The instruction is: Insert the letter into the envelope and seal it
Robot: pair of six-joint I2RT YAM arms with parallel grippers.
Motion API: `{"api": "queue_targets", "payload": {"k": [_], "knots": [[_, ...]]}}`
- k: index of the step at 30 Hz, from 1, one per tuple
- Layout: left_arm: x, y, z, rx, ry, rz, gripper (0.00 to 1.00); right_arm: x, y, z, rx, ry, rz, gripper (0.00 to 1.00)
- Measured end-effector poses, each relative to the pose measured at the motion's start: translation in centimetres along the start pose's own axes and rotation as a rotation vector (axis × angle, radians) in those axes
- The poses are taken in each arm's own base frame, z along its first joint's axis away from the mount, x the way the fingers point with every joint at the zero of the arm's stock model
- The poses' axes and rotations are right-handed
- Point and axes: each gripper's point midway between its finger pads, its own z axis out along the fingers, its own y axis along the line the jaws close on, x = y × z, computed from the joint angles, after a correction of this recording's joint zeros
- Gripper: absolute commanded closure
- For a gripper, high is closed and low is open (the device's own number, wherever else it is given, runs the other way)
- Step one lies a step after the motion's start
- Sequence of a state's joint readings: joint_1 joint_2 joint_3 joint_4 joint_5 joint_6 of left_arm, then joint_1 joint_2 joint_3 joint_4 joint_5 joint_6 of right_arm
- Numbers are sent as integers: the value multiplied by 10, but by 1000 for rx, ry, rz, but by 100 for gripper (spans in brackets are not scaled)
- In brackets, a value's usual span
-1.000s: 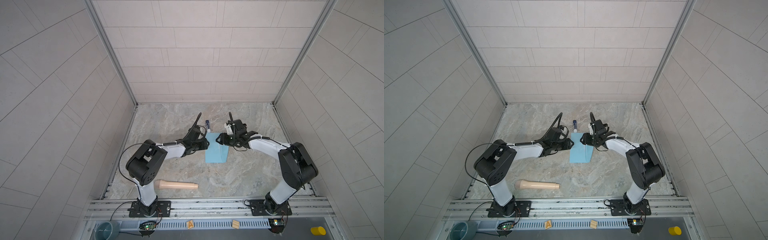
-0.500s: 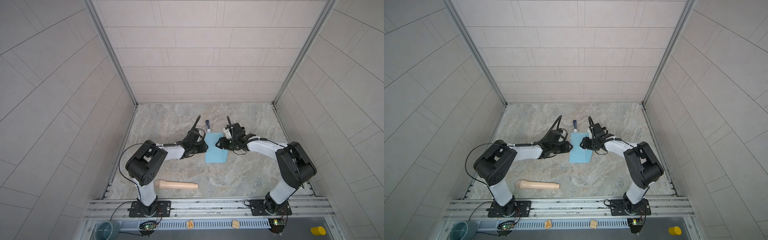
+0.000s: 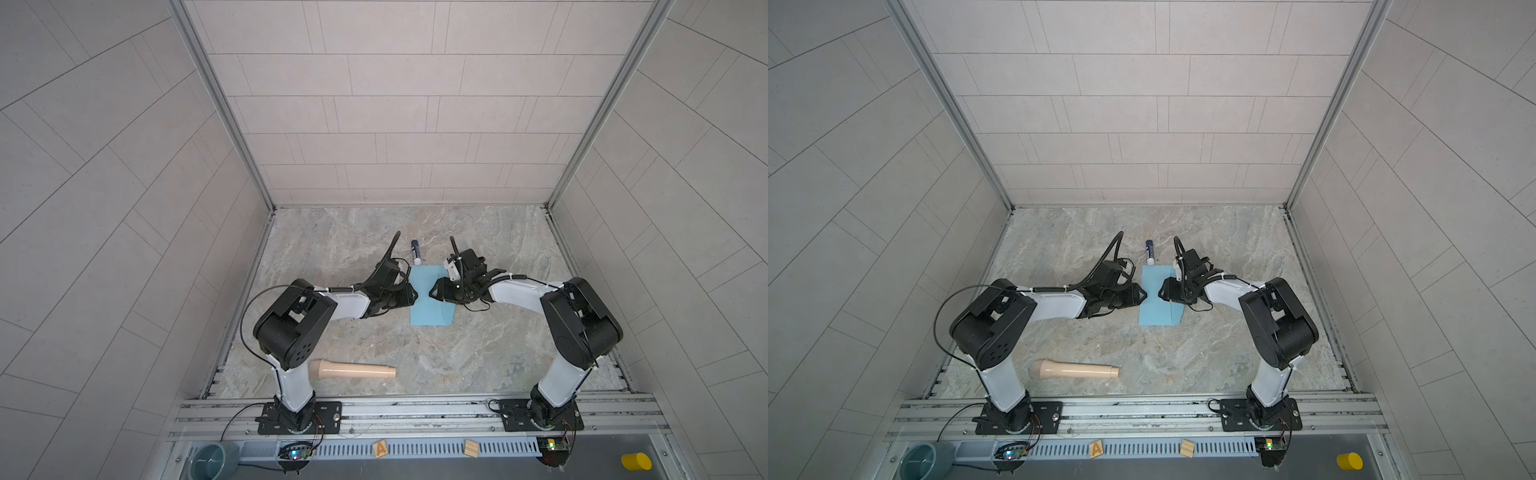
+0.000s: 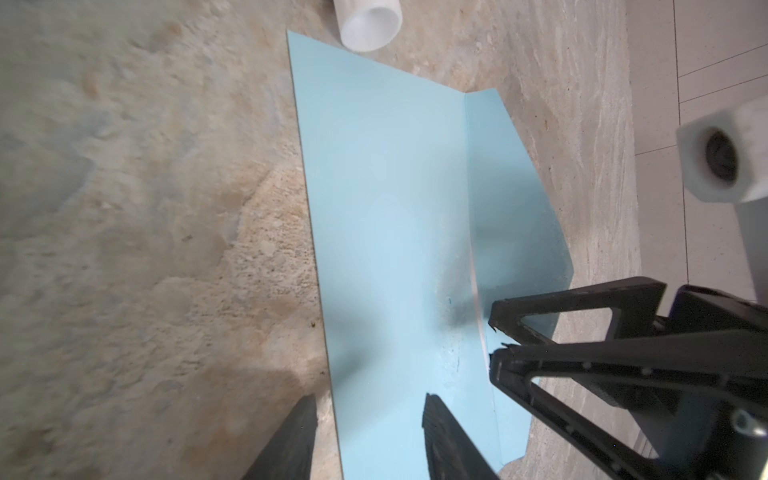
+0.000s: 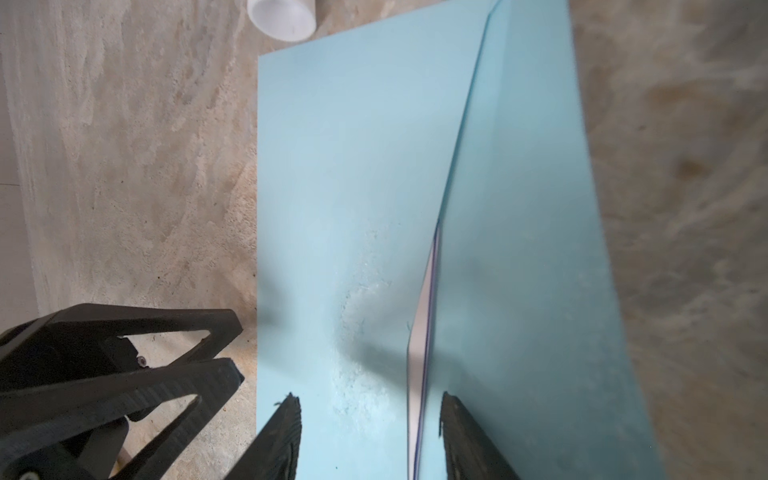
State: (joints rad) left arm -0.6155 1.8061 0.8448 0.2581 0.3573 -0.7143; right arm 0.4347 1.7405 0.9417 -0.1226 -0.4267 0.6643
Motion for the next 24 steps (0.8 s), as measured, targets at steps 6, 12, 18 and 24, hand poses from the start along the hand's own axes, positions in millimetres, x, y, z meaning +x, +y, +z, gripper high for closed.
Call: {"api": "queue_targets", "payload": {"k": [6,12,18,24], "knots": [[1,0,2,9,0,-2,52,1,3,4,-15,7,6,46],[1,-4,5,30,-8,-21,52,2,7,6,-28,5,11,46],[2,-8,6,46,-13,-31,52,2,11,8,-38,4,16,47],[2,-8,7,50,-18,-36,52,2,12,8,-38,4,23,47]]}}
